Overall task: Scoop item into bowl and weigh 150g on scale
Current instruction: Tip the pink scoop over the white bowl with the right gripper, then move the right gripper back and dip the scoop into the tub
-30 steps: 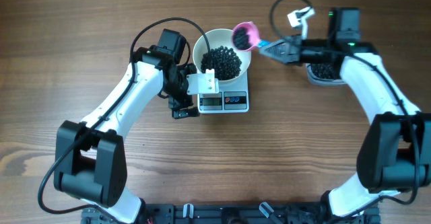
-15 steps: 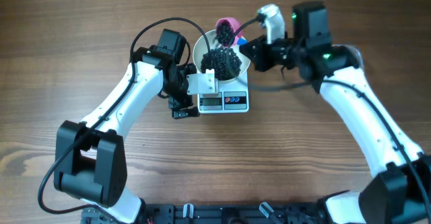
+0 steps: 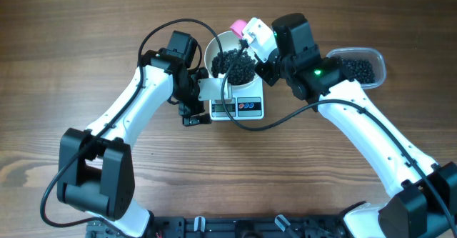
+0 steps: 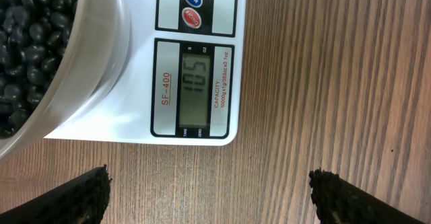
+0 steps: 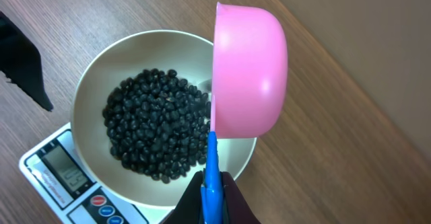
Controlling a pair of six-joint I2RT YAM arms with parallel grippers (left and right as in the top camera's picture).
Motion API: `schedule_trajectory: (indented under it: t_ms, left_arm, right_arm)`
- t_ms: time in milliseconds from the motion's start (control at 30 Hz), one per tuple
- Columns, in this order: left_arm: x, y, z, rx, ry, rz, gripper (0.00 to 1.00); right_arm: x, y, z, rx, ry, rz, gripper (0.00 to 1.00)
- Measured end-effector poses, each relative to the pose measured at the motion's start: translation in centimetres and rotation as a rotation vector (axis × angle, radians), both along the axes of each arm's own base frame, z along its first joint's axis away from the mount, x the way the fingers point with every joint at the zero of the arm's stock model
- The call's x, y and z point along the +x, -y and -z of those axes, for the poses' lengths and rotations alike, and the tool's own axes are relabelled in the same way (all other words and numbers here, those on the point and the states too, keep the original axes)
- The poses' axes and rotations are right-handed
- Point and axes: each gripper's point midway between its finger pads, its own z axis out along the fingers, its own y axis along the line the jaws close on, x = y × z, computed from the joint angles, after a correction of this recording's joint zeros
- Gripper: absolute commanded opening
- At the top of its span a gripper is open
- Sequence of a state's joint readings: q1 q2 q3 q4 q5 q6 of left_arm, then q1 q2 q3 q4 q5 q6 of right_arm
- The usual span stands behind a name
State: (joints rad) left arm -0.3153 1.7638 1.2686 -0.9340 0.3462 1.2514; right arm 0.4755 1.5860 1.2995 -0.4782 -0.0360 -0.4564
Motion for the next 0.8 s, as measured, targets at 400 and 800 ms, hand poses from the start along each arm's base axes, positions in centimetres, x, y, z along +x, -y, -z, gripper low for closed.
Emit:
schedule_trajectory:
  t_ms: [400,800]
  left_arm:
    - [0.0,0.0,0.0,0.0,0.001,0.0,1.0]
    - [0.0,0.0,0.0,0.0,0.0,0.0,1.0]
  right_arm:
    - [-2.8,3.8,0.3,-0.041,-0.236,0.114,0.04]
    - [-3.9,26.3,-1.2,-0.257,-0.435,0.687,0.04]
